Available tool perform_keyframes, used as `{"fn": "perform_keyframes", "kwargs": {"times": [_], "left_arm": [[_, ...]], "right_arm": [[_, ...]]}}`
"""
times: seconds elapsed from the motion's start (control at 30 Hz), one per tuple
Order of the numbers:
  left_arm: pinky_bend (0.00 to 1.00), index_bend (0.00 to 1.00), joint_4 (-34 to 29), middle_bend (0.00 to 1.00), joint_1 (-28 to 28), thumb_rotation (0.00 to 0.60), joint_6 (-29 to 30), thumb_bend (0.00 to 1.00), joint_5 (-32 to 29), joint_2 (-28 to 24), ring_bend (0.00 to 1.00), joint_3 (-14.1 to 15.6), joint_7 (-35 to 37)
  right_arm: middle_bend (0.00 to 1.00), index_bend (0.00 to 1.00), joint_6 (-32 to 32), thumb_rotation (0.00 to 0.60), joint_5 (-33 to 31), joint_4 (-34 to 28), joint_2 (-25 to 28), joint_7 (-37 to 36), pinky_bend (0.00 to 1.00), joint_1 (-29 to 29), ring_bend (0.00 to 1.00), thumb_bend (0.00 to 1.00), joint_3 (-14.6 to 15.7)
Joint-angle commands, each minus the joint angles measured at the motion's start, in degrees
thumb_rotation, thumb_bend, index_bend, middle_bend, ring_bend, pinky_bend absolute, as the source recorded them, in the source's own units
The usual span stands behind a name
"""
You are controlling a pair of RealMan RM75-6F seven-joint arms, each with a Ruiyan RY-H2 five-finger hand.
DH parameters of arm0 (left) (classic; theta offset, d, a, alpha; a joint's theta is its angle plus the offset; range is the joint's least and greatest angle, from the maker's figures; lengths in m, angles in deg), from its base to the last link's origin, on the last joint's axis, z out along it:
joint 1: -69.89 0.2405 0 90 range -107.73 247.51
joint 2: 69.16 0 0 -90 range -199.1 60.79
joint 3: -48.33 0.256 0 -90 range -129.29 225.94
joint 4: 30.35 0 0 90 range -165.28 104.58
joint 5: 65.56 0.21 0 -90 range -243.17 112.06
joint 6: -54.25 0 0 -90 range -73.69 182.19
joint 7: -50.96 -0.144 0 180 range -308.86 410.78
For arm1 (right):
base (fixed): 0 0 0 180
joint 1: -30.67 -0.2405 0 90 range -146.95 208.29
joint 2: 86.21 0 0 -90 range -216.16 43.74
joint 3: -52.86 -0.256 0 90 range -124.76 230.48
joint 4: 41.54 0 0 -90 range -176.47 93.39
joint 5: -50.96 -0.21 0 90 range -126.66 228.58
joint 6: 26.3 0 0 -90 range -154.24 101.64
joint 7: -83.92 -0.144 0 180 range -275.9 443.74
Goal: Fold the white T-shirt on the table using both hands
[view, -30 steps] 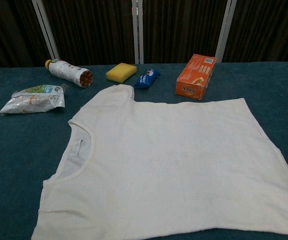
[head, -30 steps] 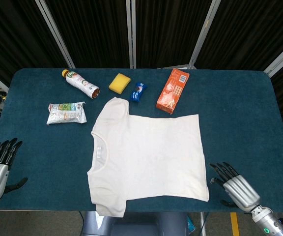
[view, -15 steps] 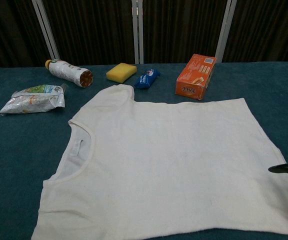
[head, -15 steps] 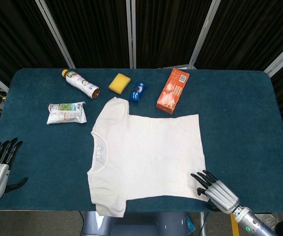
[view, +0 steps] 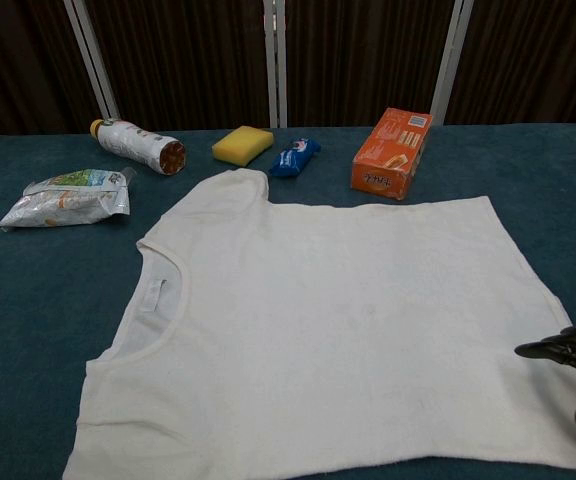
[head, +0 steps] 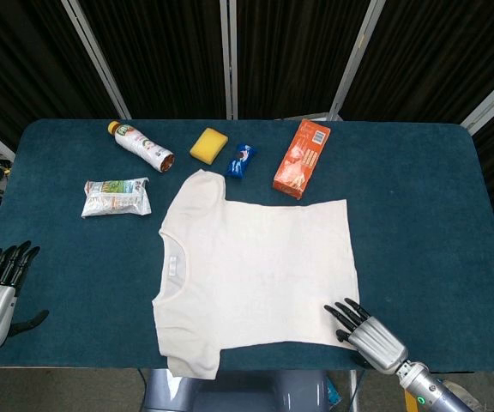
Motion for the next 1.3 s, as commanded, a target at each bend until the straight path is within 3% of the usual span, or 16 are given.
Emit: {"fn": "perform_keyframes", "kwargs": {"times": [0.03, 0.37, 1.03, 1.3], "left_arm": [[0.0, 0.0, 0.1, 0.0, -0.1, 0.6, -0.3, 0.02, -0.1, 0.1, 0.0, 0.0, -0.1], [0.0, 0.0, 0.2, 0.0, 0.0, 0.6, -0.1, 0.02, -0.4, 0.2, 0.0, 0.0, -0.4], [0.0, 0.0, 0.1, 0.0, 0.0, 0.6, -0.2, 0.02, 0.2, 0.4, 0.0, 0.3, -0.6], [0.0, 0.0, 0.0, 0.0, 0.0, 0.6, -0.1, 0.02, 0.5, 0.2, 0.0, 0.5, -0.4]], "right_arm": [[0.0, 0.48, -0.1, 0.6, -0.5, 0.8, -0.8, -0.1, 0.0, -0.1, 0.0, 0.15, 0.1], [0.0, 0.49, 0.5, 0.6, -1.2, 3.9, -2.4, 0.8, 0.0, -0.2, 0.0, 0.16, 0.5], [0.0, 0.49, 4.4, 0.6, -2.5, 7.5, -3.6, -1.0, 0.0, 0.2, 0.0, 0.29, 1.2], [0.0, 0.54, 3.6, 0.6, -3.2, 8.1, -3.9, 0.6, 0.0, 0.2, 0.0, 0.35, 1.6]]}}
